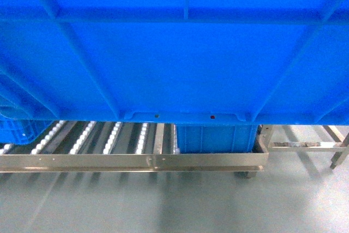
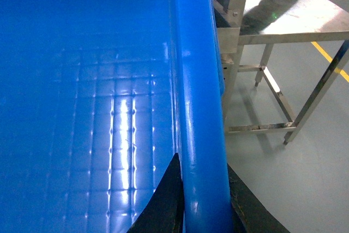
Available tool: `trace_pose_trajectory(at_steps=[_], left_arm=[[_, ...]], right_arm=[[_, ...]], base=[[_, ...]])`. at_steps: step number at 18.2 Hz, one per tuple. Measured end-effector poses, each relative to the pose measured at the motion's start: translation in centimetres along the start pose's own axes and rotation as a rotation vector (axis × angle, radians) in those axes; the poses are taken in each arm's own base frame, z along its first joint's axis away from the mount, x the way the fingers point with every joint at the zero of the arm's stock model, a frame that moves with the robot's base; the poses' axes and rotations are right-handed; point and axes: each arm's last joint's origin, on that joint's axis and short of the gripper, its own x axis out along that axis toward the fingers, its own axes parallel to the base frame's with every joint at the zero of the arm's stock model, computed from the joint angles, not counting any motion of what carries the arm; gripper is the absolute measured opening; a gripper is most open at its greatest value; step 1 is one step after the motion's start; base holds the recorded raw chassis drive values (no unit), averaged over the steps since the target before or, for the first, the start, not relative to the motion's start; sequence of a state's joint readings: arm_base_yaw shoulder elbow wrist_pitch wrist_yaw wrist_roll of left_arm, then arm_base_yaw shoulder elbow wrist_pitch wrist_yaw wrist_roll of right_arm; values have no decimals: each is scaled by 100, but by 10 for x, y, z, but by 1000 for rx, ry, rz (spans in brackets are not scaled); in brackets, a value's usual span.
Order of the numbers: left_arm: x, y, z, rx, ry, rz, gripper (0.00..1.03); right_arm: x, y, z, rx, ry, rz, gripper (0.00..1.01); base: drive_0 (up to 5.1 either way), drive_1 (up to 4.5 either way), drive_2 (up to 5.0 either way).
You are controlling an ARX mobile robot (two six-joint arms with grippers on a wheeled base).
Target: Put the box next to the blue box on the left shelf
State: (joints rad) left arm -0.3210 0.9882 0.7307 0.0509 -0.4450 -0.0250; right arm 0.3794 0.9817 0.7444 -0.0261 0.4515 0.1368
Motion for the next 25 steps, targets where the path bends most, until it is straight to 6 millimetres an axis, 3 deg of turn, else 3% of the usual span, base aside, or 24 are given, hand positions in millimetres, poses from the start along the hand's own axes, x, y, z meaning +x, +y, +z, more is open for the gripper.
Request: trace_pose_trajectory(at_steps=[21,25], left_arm=[[0,0,0,-1,0,-1,12],[0,1,0,4,3,6,12]], right_arm=[[0,0,0,0,-2,0,10],[0,2,0,0,1,7,10]], base=[[-499,246,246],[0,0,0]])
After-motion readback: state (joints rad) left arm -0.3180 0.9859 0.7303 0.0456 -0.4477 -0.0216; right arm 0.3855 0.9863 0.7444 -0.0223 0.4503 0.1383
